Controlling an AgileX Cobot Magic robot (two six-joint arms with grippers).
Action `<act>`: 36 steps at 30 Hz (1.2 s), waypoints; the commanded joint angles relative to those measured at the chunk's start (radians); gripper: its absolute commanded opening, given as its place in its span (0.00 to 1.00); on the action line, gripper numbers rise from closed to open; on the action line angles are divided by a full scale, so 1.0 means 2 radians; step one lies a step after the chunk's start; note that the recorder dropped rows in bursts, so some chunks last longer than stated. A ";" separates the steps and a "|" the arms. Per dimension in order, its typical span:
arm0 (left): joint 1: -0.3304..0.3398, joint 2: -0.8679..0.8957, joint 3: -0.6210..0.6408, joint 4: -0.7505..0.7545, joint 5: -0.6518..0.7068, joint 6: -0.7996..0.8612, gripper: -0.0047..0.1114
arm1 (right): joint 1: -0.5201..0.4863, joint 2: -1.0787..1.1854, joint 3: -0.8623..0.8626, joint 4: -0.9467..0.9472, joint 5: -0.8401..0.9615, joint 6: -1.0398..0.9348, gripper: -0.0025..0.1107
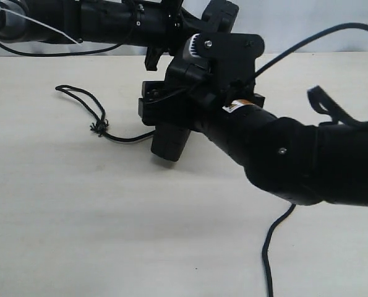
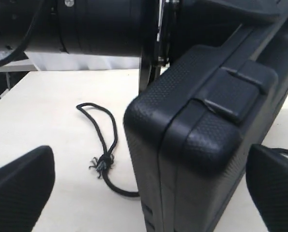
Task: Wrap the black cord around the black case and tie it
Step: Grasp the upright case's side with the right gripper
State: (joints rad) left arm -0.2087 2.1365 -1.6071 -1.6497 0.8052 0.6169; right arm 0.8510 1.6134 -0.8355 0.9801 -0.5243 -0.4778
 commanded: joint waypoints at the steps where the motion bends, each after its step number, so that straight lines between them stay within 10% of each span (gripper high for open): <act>1: 0.000 -0.018 -0.005 -0.034 0.027 0.003 0.04 | 0.000 0.030 -0.022 0.005 -0.039 -0.010 0.93; 10: 0.000 -0.018 -0.005 -0.034 0.025 0.002 0.04 | 0.000 0.080 -0.036 0.089 -0.119 -0.052 0.89; 16: 0.000 -0.018 -0.005 -0.032 0.024 -0.013 0.05 | 0.000 0.080 -0.036 0.093 -0.103 -0.072 0.07; 25: 0.009 -0.020 -0.006 -0.005 0.039 -0.001 0.49 | 0.000 0.050 -0.036 0.136 -0.101 -0.164 0.06; 36: 0.131 -0.048 -0.006 0.037 0.148 0.064 0.51 | 0.000 0.041 -0.036 0.156 -0.072 -0.261 0.06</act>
State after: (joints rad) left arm -0.0131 2.0713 -1.6112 -1.6358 1.0510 0.7235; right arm 0.8558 1.7097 -0.9042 1.3035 -0.6763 -0.9467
